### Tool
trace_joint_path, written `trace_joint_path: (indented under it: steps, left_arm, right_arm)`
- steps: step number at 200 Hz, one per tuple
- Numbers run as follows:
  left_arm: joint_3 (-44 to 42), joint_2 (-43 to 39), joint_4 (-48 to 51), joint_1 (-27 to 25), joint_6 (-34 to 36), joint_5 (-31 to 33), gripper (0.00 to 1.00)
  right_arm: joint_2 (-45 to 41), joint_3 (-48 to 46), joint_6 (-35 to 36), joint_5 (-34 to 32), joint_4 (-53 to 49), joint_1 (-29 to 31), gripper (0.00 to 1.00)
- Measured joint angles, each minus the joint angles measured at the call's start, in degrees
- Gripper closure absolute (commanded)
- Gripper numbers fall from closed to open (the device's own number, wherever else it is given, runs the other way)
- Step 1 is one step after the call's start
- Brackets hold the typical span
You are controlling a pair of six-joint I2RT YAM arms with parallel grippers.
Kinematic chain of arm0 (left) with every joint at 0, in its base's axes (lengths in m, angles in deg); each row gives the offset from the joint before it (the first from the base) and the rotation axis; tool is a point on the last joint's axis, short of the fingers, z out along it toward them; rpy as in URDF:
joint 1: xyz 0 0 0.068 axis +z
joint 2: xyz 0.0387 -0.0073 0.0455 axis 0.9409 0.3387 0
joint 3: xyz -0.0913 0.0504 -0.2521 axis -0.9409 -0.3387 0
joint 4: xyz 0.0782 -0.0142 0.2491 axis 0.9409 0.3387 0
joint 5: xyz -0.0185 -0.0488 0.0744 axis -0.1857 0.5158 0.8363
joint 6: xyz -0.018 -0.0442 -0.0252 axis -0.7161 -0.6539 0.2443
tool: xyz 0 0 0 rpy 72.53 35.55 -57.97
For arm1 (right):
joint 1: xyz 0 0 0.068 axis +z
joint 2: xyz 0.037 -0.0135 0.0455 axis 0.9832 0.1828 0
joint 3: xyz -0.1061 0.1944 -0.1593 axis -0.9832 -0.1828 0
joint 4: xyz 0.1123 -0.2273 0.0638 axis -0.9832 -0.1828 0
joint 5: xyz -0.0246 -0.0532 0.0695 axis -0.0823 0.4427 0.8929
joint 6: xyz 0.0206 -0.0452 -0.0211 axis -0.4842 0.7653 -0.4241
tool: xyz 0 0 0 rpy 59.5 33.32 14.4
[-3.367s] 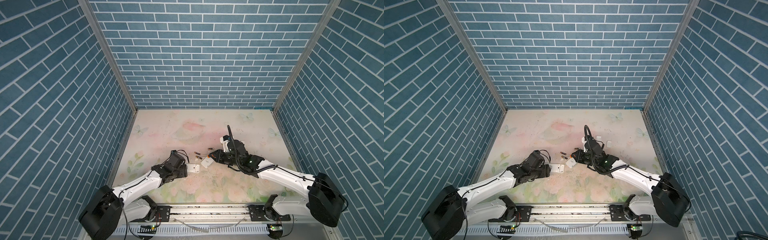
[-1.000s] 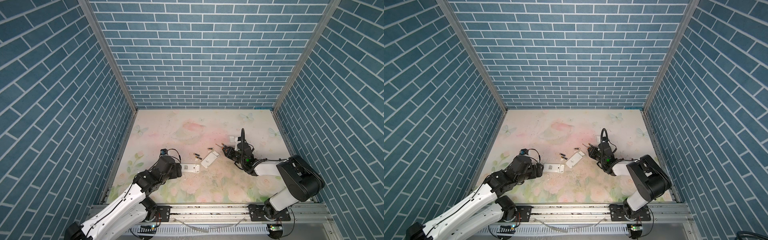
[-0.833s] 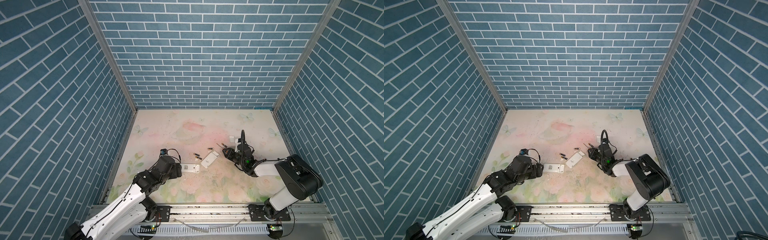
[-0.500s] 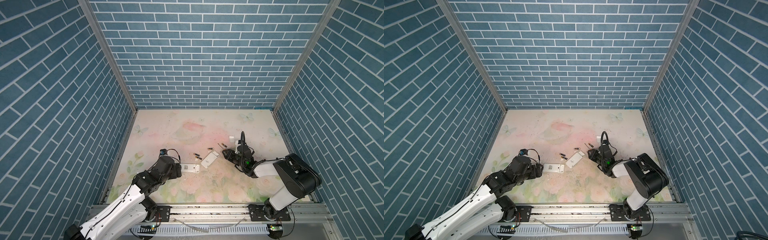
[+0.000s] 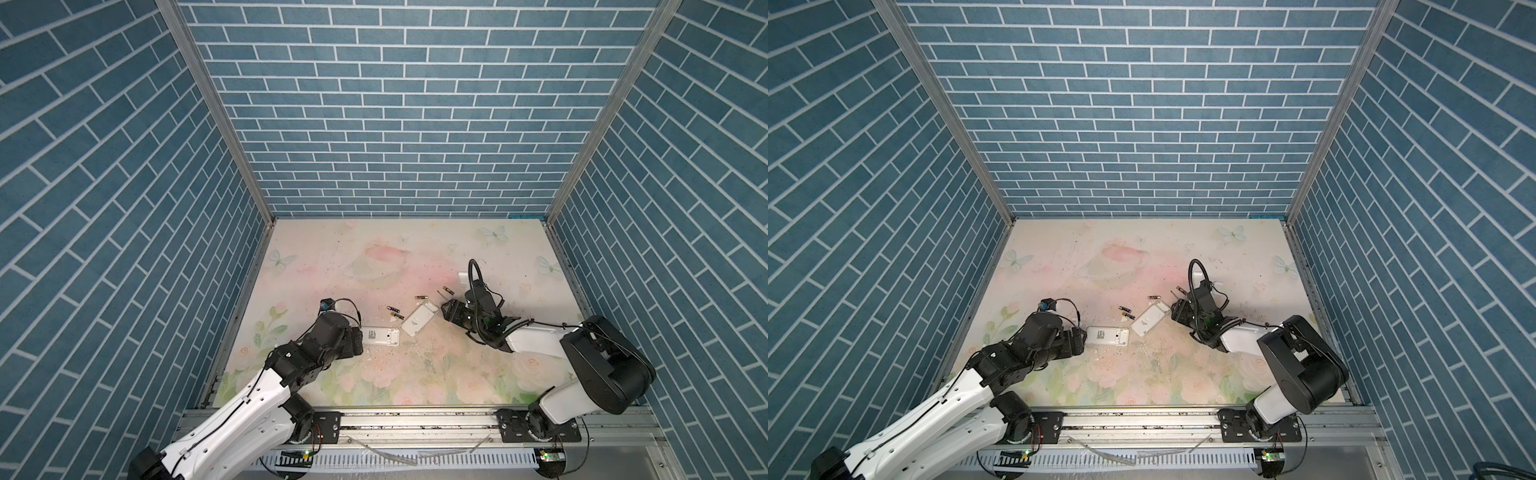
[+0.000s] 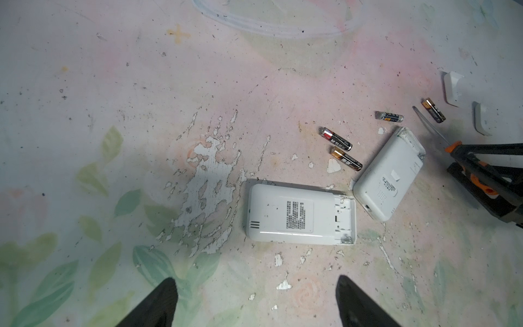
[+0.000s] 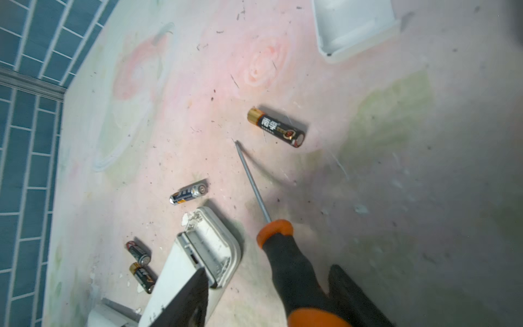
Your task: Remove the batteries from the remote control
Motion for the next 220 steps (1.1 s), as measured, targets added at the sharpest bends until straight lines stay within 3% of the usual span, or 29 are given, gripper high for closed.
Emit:
trace_joint_path:
  steps: [89,151,181,195,220]
  left_arm:
    - [-0.1,0.8,-1.6,1.1,2.6,1.3,0.06]
    - [-0.1,0.7,-1.7,3.3,5.3,1.6,0.04]
    - [0.0,0.8,-1.8,5.4,7.2,1.9,0.00]
    - [0.6,0.9,-1.5,6.4,8.5,2.6,0.00]
    - [4.1,1.3,-0.3,7.6,11.2,5.0,0.00]
  right_arm:
    - [0.1,9.6,3.1,-10.6,-24.9,6.8,0.32]
    - [-0.1,12.8,5.0,-14.6,-34.1,9.4,0.31]
    - [-6.1,12.7,5.6,-15.2,-36.6,10.1,0.30]
    - [-10.7,12.7,5.9,-15.6,-37.0,10.2,0.02]
    - [-18.9,12.7,8.0,-17.2,-38.4,10.2,0.01]
